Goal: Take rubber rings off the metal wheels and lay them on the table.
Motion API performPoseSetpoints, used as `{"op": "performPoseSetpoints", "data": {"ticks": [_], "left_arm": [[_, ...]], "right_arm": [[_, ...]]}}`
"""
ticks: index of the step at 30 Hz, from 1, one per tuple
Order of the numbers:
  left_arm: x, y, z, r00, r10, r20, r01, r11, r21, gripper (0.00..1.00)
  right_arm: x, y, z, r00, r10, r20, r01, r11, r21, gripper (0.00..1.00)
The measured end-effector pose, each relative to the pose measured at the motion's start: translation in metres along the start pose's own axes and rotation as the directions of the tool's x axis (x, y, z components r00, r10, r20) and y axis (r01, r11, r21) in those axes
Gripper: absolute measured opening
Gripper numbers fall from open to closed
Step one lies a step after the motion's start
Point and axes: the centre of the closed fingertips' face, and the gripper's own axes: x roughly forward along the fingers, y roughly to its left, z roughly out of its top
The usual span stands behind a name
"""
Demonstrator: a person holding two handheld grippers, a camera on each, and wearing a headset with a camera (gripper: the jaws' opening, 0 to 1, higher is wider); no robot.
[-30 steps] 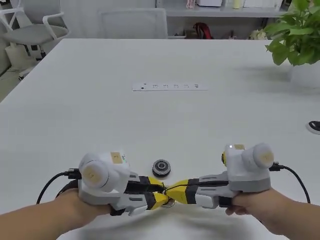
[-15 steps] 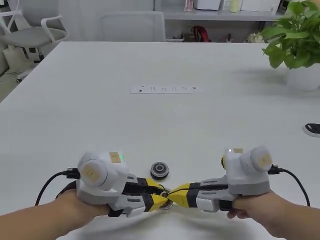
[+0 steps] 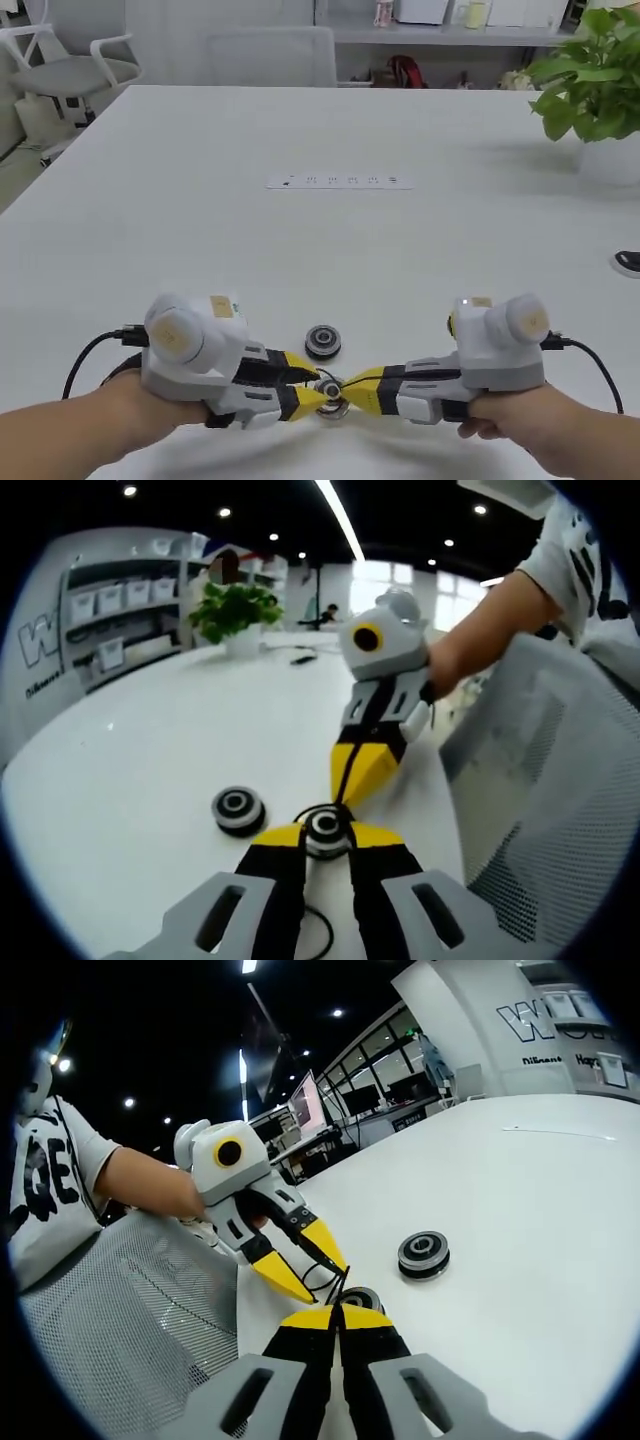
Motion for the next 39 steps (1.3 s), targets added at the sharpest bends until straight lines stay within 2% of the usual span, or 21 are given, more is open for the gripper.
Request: {"op": "performPoseSetpoints", "data": {"ticks": [3, 11, 22, 29, 39], "left_arm": [[-0.006, -0.001, 0.003, 1.0, -0.002, 0.005, 0.002, 1.0, 0.006, 0.19], [-0.025, 0.006, 0.012, 0.9993, 0.019, 0.031, -0.019, 1.0, 0.004, 0.24], [-0.046, 0.009, 0.014, 0.9976, 0.043, 0.054, -0.043, 0.999, -0.003, 0.32], [-0.058, 0.01, 0.009, 0.9979, 0.04, 0.051, -0.04, 0.999, 0.002, 0.42], [-0.074, 0.014, -0.003, 0.9963, 0.074, 0.043, -0.074, 0.997, -0.018, 0.51]], "right_arm": [[-0.001, -0.001, 0.001, 1.0, -0.001, 0.004, 0.001, 1.0, 0.002, 0.0], [-0.001, 0.0, 0.004, 0.9999, 0.004, 0.012, -0.004, 1.0, 0.005, 0.0], [0.002, 0.002, 0.011, 0.9996, 0.017, 0.021, -0.017, 1.0, 0.004, 0.0], [0.005, 0.005, 0.018, 0.9991, 0.032, 0.028, -0.032, 0.999, -0.002, 0.0], [0.017, 0.013, 0.026, 0.998, 0.06, 0.022, -0.059, 0.998, -0.017, 0.0]]}}
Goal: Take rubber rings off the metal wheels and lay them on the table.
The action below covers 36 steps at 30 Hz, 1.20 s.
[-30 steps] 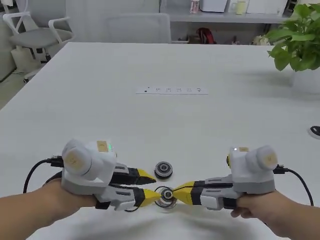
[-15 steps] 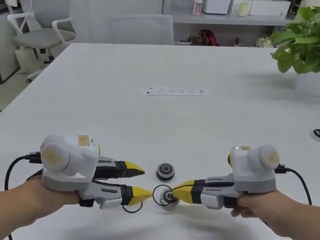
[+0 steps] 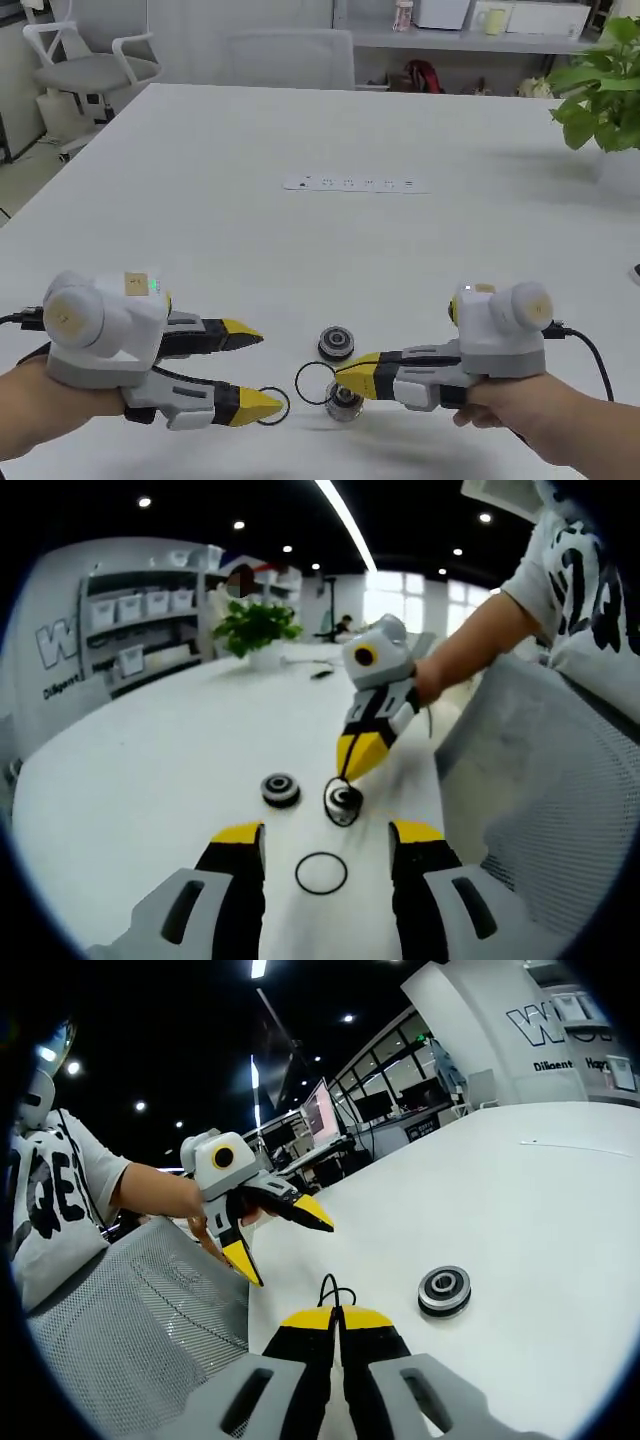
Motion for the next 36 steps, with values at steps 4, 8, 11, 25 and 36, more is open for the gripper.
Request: {"op": "performPoseSetpoints", "data": {"ticks": [4, 8, 11, 25, 36], "left_arm": [[-0.005, 0.0, -0.002, 0.9999, 0.011, 0.006, -0.01, 1.0, -0.017, 0.53], [-0.011, 0.001, -0.007, 0.9997, 0.023, -0.005, -0.023, 0.999, -0.022, 0.56], [-0.014, 0.003, -0.006, 0.9993, 0.038, 0.004, -0.038, 0.999, -0.036, 0.57], [-0.02, 0.005, -0.015, 0.9984, 0.055, -0.013, -0.055, 0.997, -0.045, 0.58], [-0.022, 0.007, -0.025, 0.9979, 0.057, -0.033, -0.058, 0.997, -0.054, 0.58]], "right_arm": [[0.006, 0.004, 0.004, 0.9998, 0.017, -0.007, -0.017, 1.0, -0.014, 0.0], [0.012, 0.006, 0.006, 0.9996, 0.026, -0.012, -0.027, 0.999, -0.02, 0.0], [0.017, 0.008, 0.006, 0.9992, 0.032, -0.022, -0.032, 0.999, -0.026, 0.0], [0.036, 0.009, 0.002, 0.9975, 0.025, -0.066, -0.029, 0.998, -0.061, 0.0], [0.048, 0.007, -0.014, 0.9917, 0.005, -0.128, -0.014, 0.997, -0.075, 0.0]]}}
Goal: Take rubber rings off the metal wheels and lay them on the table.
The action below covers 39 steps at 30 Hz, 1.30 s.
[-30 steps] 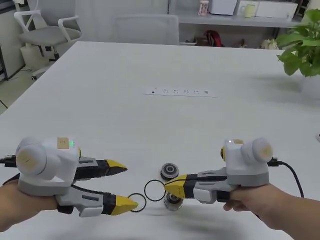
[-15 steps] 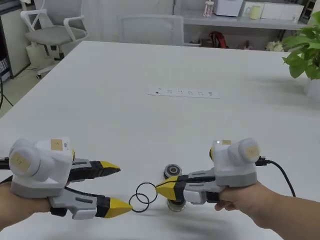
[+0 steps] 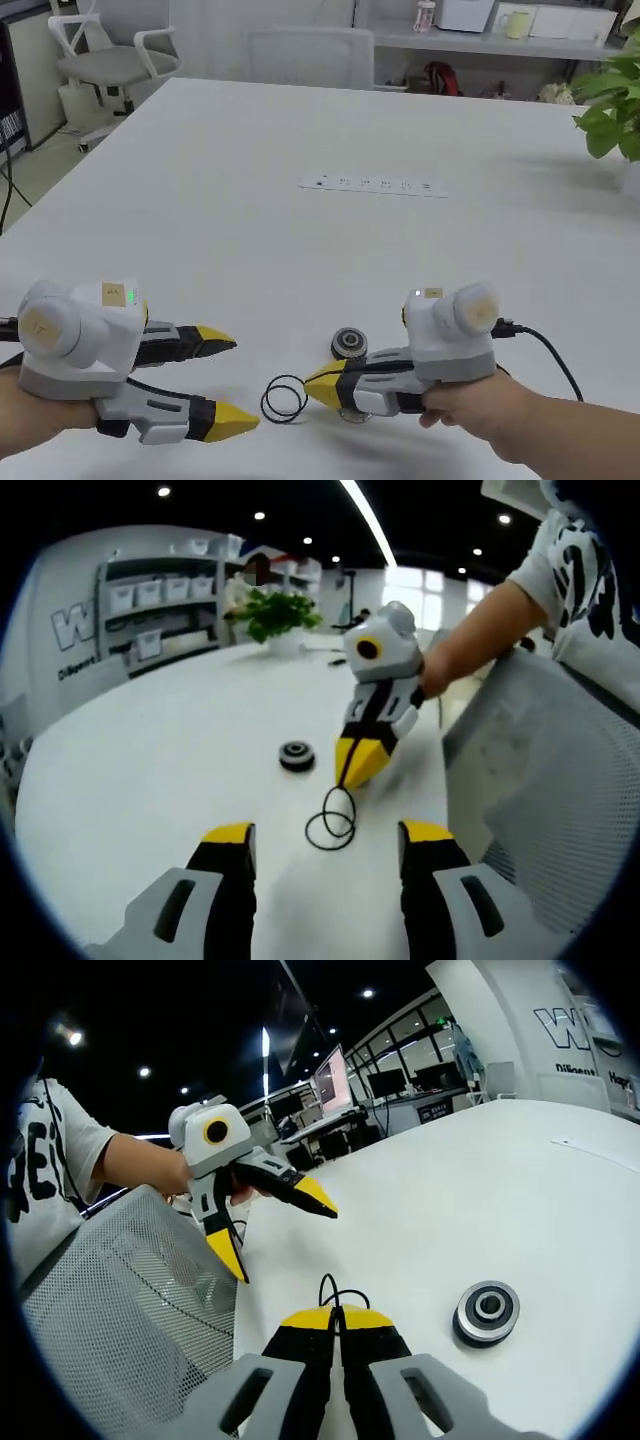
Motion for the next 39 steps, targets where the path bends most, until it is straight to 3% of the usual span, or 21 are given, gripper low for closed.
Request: {"op": "performPoseSetpoints", "data": {"ticks": [6, 11, 17, 25, 39], "left_arm": [[0.0, 0.002, -0.001, 1.0, 0.003, 0.001, -0.003, 1.0, -0.003, 0.58], [0.0, 0.002, -0.001, 1.0, 0.004, 0.002, -0.004, 1.0, -0.005, 0.58], [0.0, 0.0, -0.003, 1.0, 0.001, -0.001, -0.001, 1.0, -0.008, 0.57], [0.0, 0.001, -0.002, 1.0, -0.002, -0.004, 0.002, 1.0, -0.011, 0.57], [0.008, 0.007, 0.013, 0.9999, -0.009, 0.013, 0.009, 1.0, -0.008, 0.56]], "right_arm": [[0.009, 0.003, 0.001, 1.0, 0.003, -0.004, -0.003, 1.0, -0.005, 0.0], [0.011, -0.005, -0.002, 0.9989, -0.043, -0.015, 0.043, 0.999, -0.008, 0.0], [0.011, -0.007, -0.006, 0.9982, -0.053, -0.028, 0.052, 0.998, -0.018, 0.0], [0.008, -0.01, -0.007, 0.9975, -0.064, -0.029, 0.063, 0.998, -0.02, 0.09], [-0.018, -0.022, 0.016, 0.9947, -0.072, 0.073, 0.071, 0.997, 0.009, 0.17]]}}
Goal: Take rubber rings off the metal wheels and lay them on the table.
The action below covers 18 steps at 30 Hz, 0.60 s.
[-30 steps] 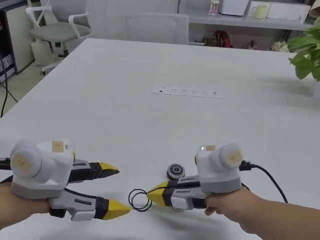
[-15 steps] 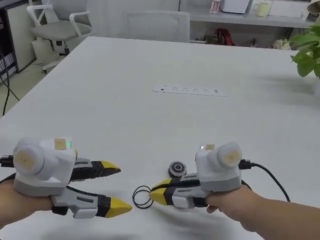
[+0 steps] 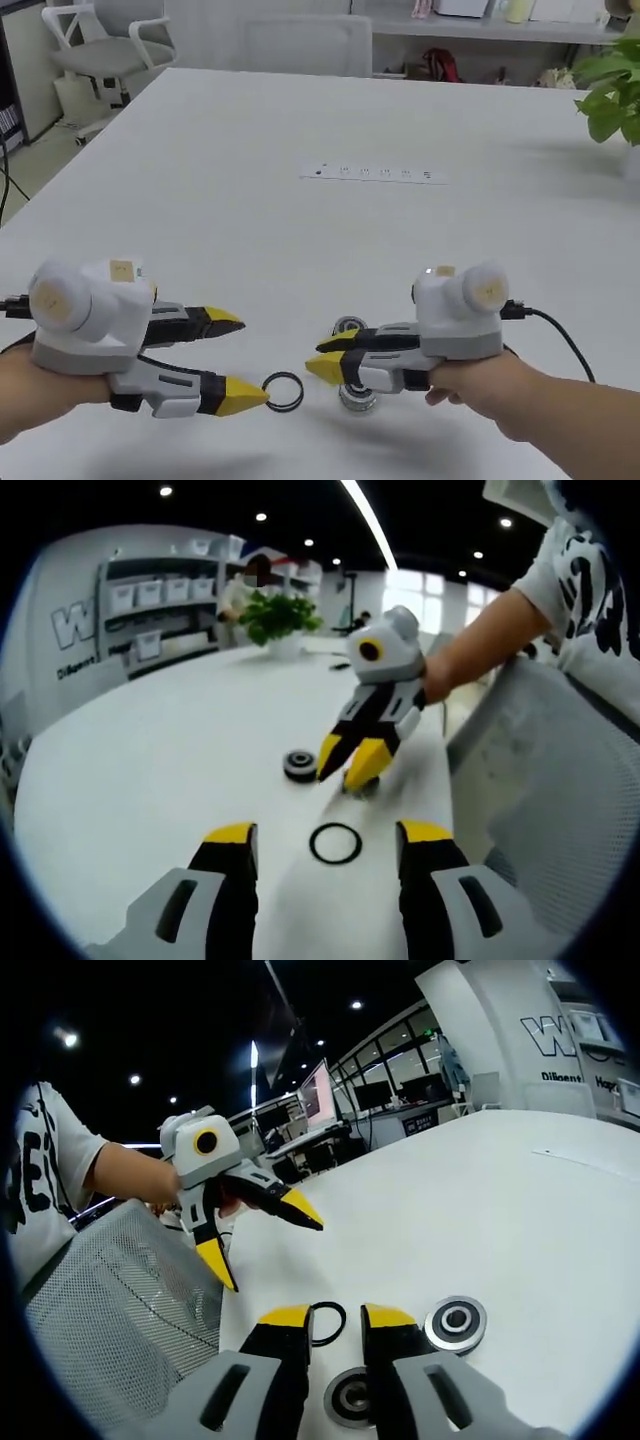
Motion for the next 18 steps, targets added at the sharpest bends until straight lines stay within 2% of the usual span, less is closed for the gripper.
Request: {"op": "performPoseSetpoints", "data": {"ticks": [5, 11, 18], "left_arm": [[0.007, 0.001, 0.008, 0.9999, -0.007, 0.013, 0.007, 1.0, -0.003, 0.55], [0.016, 0.003, 0.016, 0.9996, -0.017, 0.022, 0.017, 1.0, 0.002, 0.54], [0.028, 0.005, 0.022, 0.9991, -0.031, 0.028, 0.031, 0.999, 0.006, 0.52]], "right_arm": [[-0.017, -0.013, 0.009, 0.9985, -0.031, 0.046, 0.031, 1.0, 0.005, 0.18], [-0.034, -0.03, 0.014, 0.9945, -0.077, 0.071, 0.076, 0.997, 0.011, 0.18], [-0.046, -0.048, 0.005, 0.99, -0.13, 0.055, 0.13, 0.991, -0.005, 0.19]]}}
